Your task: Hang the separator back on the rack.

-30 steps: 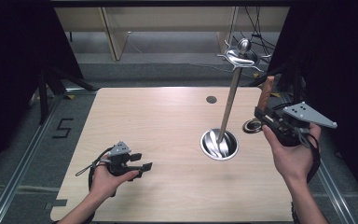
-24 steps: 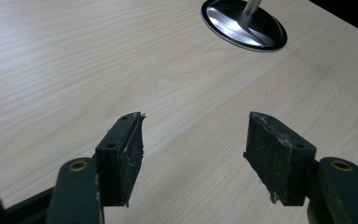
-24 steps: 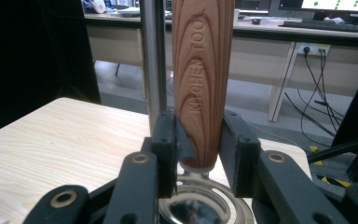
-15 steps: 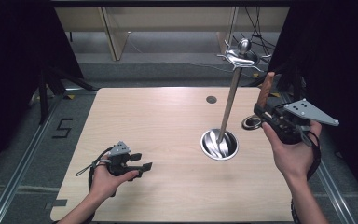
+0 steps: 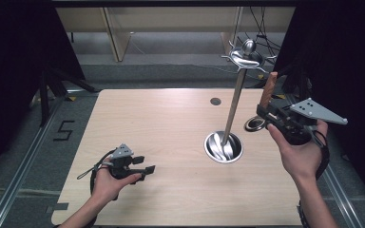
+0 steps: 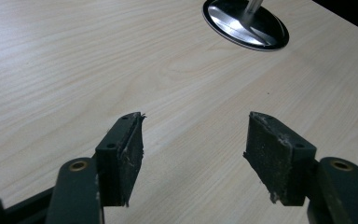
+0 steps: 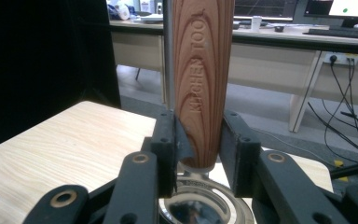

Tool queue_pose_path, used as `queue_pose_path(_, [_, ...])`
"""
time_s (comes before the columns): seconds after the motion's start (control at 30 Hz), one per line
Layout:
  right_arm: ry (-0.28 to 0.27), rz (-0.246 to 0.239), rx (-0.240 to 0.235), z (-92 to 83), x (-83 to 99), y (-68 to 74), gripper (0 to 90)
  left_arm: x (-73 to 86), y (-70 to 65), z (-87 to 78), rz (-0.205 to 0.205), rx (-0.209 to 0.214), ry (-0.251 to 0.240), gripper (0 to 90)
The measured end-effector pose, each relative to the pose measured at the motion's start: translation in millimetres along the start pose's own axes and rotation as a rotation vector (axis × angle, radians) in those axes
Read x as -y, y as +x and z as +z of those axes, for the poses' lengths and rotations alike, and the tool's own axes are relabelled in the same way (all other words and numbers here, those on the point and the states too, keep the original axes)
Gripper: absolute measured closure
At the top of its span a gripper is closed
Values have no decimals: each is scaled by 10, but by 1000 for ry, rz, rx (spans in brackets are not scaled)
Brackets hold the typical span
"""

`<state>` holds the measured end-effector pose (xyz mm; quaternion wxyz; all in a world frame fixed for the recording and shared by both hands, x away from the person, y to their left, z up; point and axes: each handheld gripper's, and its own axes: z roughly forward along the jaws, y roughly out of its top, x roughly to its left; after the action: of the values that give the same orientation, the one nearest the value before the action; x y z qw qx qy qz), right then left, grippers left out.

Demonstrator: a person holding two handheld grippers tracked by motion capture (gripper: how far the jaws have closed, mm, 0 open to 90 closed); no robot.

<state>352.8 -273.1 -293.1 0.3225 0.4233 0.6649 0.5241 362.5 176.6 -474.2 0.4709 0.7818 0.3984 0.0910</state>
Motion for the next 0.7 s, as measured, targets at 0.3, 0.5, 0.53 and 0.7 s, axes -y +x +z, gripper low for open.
queue_pose_path(0.3, [9, 11, -21, 18, -34, 0, 698, -2, 5, -6, 2, 2, 9, 359])
queue_pose_path(0.5, [1, 5, -26, 41, -54, -23, 699, 0, 12, -12, 6, 0, 16, 359])
queue_pose_path(0.53, [2, -5, -31, 47, -58, -30, 698, -1, 13, -12, 6, 0, 16, 359])
queue_pose_path(0.7, [12, 4, -39, 51, -74, -26, 699, 0, 11, -11, 7, -1, 18, 359])
